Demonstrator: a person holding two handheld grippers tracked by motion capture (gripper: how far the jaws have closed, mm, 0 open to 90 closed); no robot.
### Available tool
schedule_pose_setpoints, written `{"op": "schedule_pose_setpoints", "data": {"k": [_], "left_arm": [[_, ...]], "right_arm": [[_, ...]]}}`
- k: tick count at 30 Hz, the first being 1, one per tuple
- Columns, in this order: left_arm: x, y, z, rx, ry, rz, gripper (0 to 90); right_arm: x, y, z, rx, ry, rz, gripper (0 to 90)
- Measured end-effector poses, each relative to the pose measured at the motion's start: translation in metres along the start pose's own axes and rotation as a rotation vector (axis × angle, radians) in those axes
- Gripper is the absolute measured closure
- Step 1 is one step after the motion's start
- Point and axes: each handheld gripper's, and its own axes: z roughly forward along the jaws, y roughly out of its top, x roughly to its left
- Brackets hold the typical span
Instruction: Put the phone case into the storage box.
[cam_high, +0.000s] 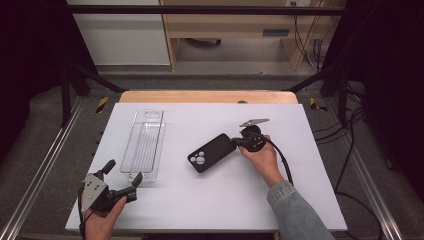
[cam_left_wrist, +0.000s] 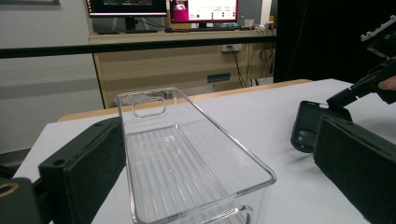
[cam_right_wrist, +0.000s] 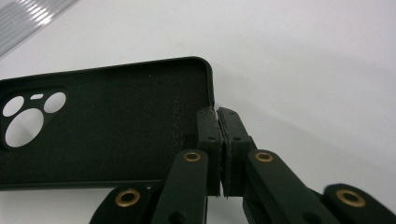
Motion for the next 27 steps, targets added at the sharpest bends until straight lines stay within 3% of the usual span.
{"op": "schedule_pose_setpoints", "data": {"k": [9,21,27], "left_arm": [[0.0,0.0,0.0,-0.003,-0.007,-0.008,1.9],[0.002,0.0,-0.001,-0.006,-0.002,-0.033,1.5],[0.001,0.0,-0.001,0.004,-0.001,-0.035,2.0]], "right_arm": [[0.001,0.003,-0.009,-0.049,-0.01,0.018,88.8],[0.013,0.001,-0.015,-0.076,-0.018,0.022,88.8],[0.017,-0.002,-0.022,-0.116,-0.01,0.035,88.8]]}}
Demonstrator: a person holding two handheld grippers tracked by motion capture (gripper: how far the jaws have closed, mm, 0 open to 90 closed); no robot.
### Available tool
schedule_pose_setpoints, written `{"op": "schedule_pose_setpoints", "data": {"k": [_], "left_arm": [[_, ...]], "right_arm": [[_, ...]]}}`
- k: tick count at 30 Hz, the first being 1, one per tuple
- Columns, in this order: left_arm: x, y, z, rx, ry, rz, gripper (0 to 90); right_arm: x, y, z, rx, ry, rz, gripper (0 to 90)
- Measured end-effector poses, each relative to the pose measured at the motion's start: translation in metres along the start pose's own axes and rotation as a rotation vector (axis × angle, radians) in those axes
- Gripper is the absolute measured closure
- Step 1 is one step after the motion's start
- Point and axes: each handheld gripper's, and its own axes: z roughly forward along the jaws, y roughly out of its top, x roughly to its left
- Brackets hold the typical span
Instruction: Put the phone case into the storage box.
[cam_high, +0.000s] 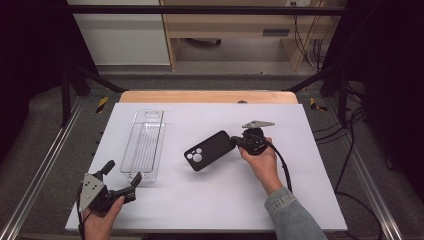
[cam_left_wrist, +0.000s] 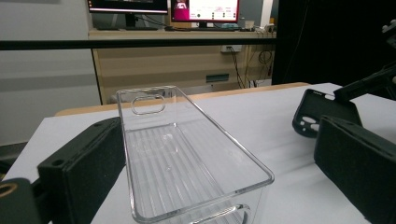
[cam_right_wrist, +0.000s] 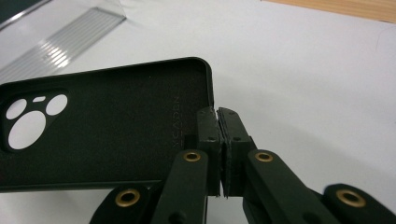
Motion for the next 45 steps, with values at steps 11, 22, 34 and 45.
{"op": "schedule_pose_setpoints", "data": {"k": [11,22,34,45], "left_arm": [[-0.003,0.002,-0.004,0.004,-0.032,-0.041,4.3],[-0.013,0.003,-0.004,0.058,-0.044,-0.014,5.6],[-0.041,0.024,0.012,0.047,-0.045,-0.011,3.0],[-0.086,0.047,0.054,0.126,-0.093,-0.008,2.6]], "right_arm": [[0.0,-0.012,-0.028,-0.083,-0.001,0.046,88.8],[0.002,-0.027,-0.044,-0.159,-0.04,0.05,88.8],[0.001,-0.034,-0.051,-0.226,-0.041,0.061,88.8],[0.0,-0.036,-0.062,-0.275,-0.067,0.067,88.8]]}}
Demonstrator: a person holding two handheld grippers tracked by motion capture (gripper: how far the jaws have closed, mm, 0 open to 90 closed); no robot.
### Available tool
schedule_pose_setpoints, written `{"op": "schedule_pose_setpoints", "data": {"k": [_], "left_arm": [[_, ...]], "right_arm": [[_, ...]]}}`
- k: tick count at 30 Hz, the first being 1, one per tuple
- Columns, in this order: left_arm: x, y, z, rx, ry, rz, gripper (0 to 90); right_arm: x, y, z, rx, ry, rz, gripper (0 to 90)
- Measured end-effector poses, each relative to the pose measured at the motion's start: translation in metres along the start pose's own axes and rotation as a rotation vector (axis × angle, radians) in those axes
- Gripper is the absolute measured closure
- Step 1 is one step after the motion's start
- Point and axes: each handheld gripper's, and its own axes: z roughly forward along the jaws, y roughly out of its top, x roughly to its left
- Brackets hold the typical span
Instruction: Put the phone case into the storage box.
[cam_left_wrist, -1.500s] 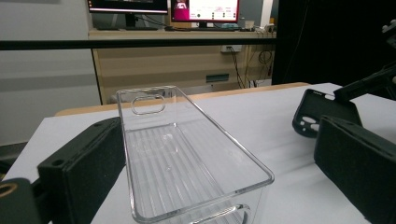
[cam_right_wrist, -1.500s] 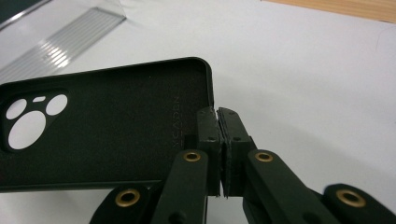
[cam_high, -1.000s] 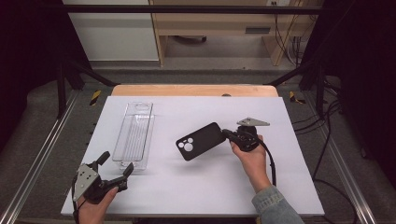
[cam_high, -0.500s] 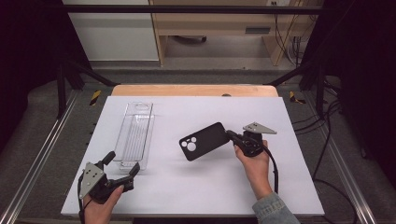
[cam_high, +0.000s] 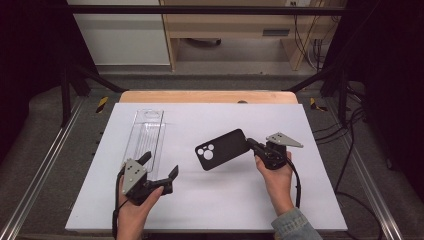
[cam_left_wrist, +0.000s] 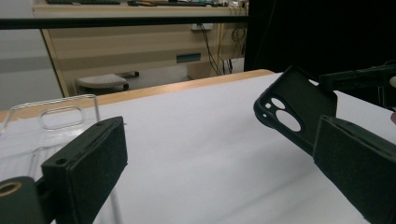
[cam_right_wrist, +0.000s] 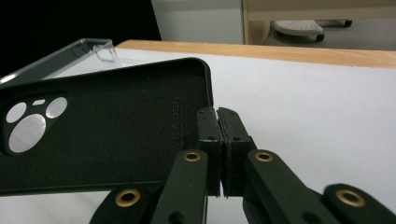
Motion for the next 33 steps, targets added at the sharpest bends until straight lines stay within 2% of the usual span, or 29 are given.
{"op": "schedule_pose_setpoints", "data": {"k": [2,3,6,13,17,24,33], "left_arm": [[-0.008,0.007,0.009,0.013,-0.007,-0.012,2.6],[-0.008,0.007,0.009,0.013,-0.007,-0.012,2.6],[-0.017,0.015,0.019,0.021,-0.029,-0.033,2.5],[-0.028,0.018,0.032,0.055,-0.039,-0.036,2.7],[-0.034,0.018,0.036,0.061,-0.036,-0.046,2.7],[-0.039,0.02,0.043,0.086,-0.042,-0.032,2.8],[-0.047,0.02,0.052,0.094,-0.065,-0.051,2.9]], "right_arm": [[0.001,0.001,-0.003,-0.024,0.001,0.01,88.8],[0.001,0.001,-0.003,-0.024,0.001,0.01,88.8],[0.004,0.002,-0.007,-0.053,-0.018,-0.003,88.8],[0.002,0.001,-0.012,-0.09,-0.037,0.0,88.8],[0.001,0.001,-0.015,-0.1,-0.039,0.008,88.9],[0.001,0.001,-0.02,-0.125,-0.048,0.006,88.9],[0.002,-0.001,-0.023,-0.14,-0.056,0.001,88.9]]}}
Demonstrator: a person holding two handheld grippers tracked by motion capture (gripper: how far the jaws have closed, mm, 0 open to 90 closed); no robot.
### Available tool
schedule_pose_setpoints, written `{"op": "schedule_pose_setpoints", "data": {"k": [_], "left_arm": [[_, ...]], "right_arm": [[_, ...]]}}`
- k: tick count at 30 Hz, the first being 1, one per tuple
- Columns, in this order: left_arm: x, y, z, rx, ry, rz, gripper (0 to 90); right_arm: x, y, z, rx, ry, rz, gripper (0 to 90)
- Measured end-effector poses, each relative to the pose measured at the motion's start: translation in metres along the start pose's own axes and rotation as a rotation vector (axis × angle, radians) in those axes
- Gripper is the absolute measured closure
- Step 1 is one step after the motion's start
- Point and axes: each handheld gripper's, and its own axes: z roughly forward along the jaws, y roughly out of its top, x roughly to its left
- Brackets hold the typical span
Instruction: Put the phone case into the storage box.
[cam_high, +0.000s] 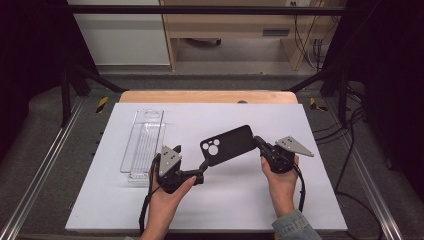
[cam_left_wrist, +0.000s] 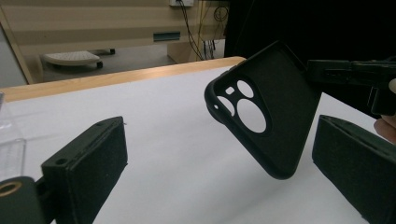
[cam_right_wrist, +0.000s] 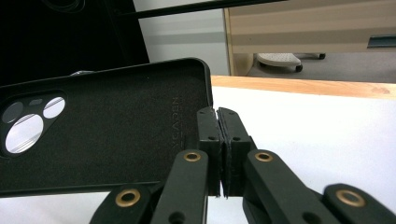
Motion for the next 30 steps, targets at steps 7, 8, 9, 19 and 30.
{"op": "schedule_pose_setpoints", "data": {"k": [7,8,9,19,30], "left_arm": [[-0.003,-0.002,0.006,0.015,0.002,0.0,3.2],[-0.004,-0.002,0.007,0.017,0.002,-0.002,3.3],[-0.004,-0.002,0.007,0.018,0.001,-0.002,3.3],[-0.005,-0.004,0.016,0.041,-0.023,-0.045,3.5],[-0.007,-0.005,0.022,0.056,-0.056,-0.08,5.9]], "right_arm": [[0.001,0.0,-0.002,-0.011,0.006,0.003,88.8],[0.001,0.0,-0.002,-0.01,0.006,-0.001,88.8],[0.001,0.0,-0.001,-0.01,0.007,-0.004,88.8],[0.002,0.0,-0.002,-0.012,0.011,-0.003,88.8],[0.001,-0.001,-0.002,-0.016,0.009,-0.009,88.8]]}}
